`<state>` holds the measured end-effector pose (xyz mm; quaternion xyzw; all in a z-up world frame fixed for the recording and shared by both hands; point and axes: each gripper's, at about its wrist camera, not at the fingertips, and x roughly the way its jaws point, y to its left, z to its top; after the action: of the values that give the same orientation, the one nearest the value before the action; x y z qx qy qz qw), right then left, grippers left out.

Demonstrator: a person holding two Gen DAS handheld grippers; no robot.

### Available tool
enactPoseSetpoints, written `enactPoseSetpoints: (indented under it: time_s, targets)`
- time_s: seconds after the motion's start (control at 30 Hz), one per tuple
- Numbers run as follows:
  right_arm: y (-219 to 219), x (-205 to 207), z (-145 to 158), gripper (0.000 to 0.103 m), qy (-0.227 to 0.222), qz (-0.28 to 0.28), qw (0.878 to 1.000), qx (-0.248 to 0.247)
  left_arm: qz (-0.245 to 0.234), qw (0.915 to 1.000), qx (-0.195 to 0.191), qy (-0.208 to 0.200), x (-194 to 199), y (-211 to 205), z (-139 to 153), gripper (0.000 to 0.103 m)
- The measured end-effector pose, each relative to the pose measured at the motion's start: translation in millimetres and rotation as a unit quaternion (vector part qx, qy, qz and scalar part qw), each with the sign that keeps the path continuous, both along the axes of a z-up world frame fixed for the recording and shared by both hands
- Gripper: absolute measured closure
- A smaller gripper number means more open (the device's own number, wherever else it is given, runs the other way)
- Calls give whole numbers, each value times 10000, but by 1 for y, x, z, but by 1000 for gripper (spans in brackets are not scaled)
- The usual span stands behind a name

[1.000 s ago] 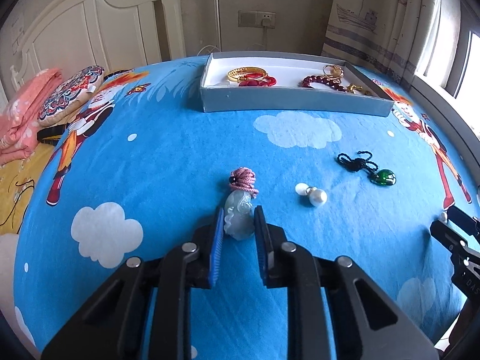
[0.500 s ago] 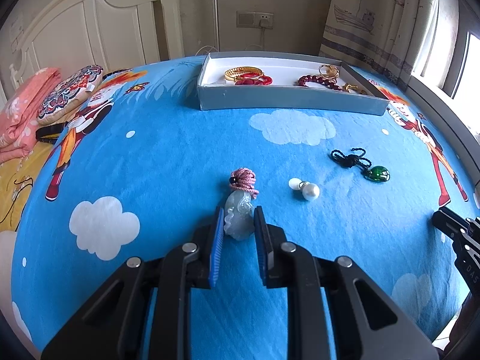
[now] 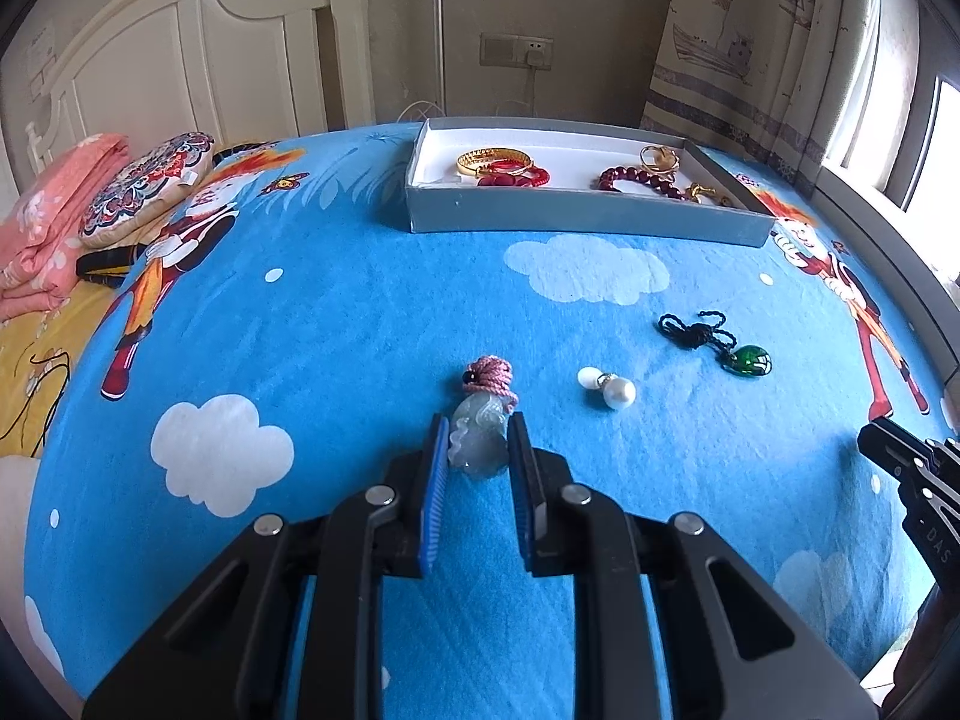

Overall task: Organize jewelry
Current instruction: 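Grasp the jade pendant with the left tool while the right tool grasps a pearl earring, then carry the jade pendant and pearl earring into the tray and open both tools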

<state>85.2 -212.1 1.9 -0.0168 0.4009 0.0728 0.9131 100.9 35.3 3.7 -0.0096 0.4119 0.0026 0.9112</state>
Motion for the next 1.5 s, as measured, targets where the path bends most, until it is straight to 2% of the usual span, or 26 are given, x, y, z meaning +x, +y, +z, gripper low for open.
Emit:
enactPoseSetpoints:
  time_s: [0.37, 0.47, 0.5, 0.7, 0.73, 0.77, 0.87, 0.93, 1.5]
  targets:
    - [-1, 3, 5, 88, -64, -48, 10000, 12, -100, 9998, -15, 162, 0, -1, -8, 82]
    - [-1, 4, 5, 88, -44, -49, 10000, 9, -158, 9995, -188, 189, 0, 0, -8, 68]
    - [-1, 4, 4, 88, -39, -46, 10000, 5, -160, 9994, -228, 193, 1, 1, -8, 67]
    - [0, 4, 4, 88, -28, -37, 10000, 4, -152, 9996, -66, 228, 10, 1, -8, 70]
    - [0, 4, 4, 88, -21, -37, 10000, 4, -159, 9996, 29, 239, 11, -1, -8, 73]
    - [0, 4, 3, 88, -13, -39, 10000, 8, -182, 9995, 69, 247, 11, -3, -8, 83]
    - [0, 4, 3, 88, -9, -36, 10000, 13, -223, 9993, 130, 261, 10, -5, -8, 83]
    - [0, 4, 3, 88, -17, -42, 10000, 16, -242, 9994, 36, 257, 8, -3, -7, 83]
    - [3, 15, 12, 88, -128, -165, 9998, -36, -3, 9999, 42, -108, 5, -4, 14, 83]
